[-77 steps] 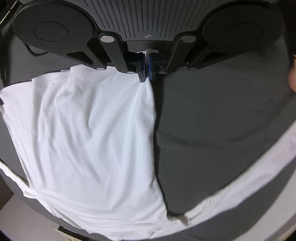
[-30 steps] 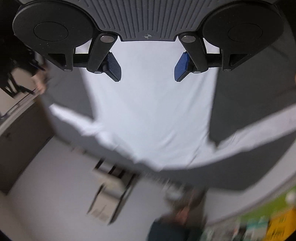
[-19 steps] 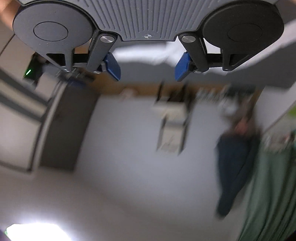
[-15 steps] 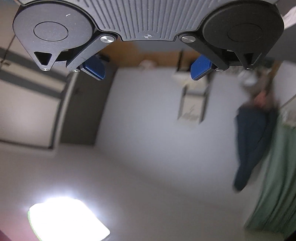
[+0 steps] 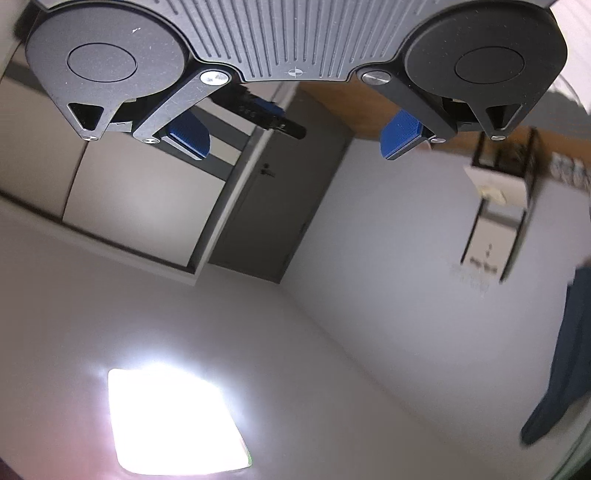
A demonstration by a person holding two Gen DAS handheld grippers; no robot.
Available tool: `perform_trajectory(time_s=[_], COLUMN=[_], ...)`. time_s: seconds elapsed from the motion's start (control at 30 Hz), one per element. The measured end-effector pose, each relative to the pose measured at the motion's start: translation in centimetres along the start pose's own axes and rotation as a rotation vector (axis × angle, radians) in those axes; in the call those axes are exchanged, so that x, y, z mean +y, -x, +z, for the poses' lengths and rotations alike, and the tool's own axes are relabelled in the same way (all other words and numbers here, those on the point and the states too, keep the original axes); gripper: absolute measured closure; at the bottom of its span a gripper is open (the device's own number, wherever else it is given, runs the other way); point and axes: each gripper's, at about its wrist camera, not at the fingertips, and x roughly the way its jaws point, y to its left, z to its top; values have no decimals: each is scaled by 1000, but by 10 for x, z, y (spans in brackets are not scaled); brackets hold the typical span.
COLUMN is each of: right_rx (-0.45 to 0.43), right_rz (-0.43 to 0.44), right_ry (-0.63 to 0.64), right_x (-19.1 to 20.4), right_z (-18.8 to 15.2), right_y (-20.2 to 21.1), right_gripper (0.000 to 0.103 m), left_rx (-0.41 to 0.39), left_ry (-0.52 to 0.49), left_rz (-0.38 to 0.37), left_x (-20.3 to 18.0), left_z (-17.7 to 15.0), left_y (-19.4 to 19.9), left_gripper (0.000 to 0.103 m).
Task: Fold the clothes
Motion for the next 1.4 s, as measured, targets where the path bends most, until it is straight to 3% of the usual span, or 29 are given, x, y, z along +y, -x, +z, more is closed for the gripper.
perform_trajectory(time_s=[0.1,0.17,0.27,0.33,0.47,0.6,0.73,1.03,1.07,1.17,1.33,1.4], right_rx=[138,210,327,374,399,448,456,478,477,406,293,250], right_rz=[-106,-173,-263,-287,-311,-317,-326,-421,-429,-421,-320,-237], right_ry=[28,28,-11,-62,-65,16,15,-44,-49,-49,-75,-75], right_x=[-17,-32,-60,-81,-127,-162,-190,-238,-240,-232,-192,-159], right_z=[-23,-46,-85,-114,-144,-172,-205,-253,-258,-265,-243,-226], right_y=[-83,-150,-227,-260,-306,-348,-395,-450,-454,-457,-442,-423], right_gripper=[0,2,13,14,32,48,49,53,56,98,98,98], left_rx=[25,50,81,106,139,170,200,191,186,185,138,122], left_ry=[34,31,38,41,9,48,127,64,46,13,75,66], left_rz=[54,134,271,357,465,505,452,324,328,374,408,473], left_x=[51,93,157,197,263,327,380,409,408,416,432,432], left_z=[-25,-49,-79,-99,-152,-201,-250,-303,-304,-306,-305,-299], left_y=[-8,-15,-20,-26,-41,-58,-79,-88,-84,-81,-75,-75], left_gripper=[3,3,3,3,3,3,3,3,3,3,3,3])
